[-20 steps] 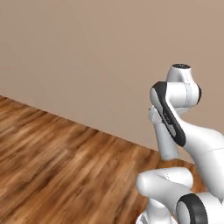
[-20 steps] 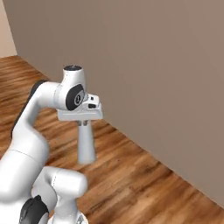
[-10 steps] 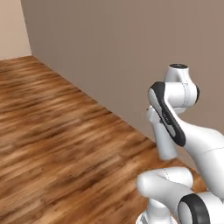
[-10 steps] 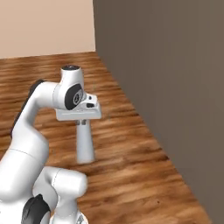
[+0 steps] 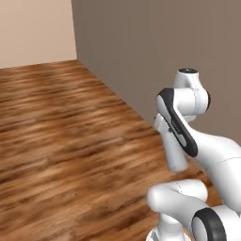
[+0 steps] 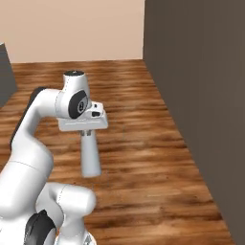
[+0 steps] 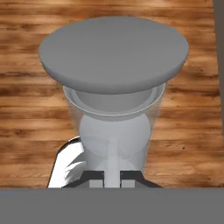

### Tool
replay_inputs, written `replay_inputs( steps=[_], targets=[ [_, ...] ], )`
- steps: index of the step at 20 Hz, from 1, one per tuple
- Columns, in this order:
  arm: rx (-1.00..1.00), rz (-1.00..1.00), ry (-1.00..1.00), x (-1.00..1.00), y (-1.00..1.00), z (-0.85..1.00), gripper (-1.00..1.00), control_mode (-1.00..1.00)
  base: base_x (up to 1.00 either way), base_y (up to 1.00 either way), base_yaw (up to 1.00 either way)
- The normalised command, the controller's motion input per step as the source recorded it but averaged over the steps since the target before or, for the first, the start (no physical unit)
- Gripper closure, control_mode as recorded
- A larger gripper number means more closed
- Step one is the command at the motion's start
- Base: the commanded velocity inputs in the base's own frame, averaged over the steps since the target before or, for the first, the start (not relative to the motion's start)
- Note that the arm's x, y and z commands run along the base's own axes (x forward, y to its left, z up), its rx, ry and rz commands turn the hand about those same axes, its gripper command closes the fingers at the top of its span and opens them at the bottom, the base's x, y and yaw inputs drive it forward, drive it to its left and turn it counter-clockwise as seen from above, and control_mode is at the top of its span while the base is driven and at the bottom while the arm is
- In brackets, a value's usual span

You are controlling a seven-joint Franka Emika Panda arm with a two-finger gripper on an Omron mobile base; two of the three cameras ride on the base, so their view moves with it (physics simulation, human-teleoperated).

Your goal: There is a tray on the dining counter. Grab the cup, mug, and pitcher and place them on the tray. The pitcher may be placed next to the tray if it cannot fit the tray.

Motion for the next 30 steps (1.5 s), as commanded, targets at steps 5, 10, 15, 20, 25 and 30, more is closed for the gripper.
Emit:
replay_inputs(
  steps=[5,10,15,20,25,30],
  targets=[
    [0.0,0.0,0.0,0.0,0.0,0.0,1.0,1.0,1.0,0.19,0.22],
    [0.0,0.0,0.0,0.0,0.0,0.0,1.0,1.0,1.0,0.27,0.17],
    [0.0,0.0,0.0,0.0,0.0,0.0,1.0,1.0,1.0,0.32,0.08],
    [0.0,0.0,0.0,0.0,0.0,0.0,1.0,1.0,1.0,0.38,0.0],
    [0.0,0.0,0.0,0.0,0.0,0.0,1.0,1.0,1.0,0.56,0.0],
    [0.0,0.0,0.0,0.0,0.0,0.0,1.0,1.0,1.0,0.57,0.0]
  ],
)
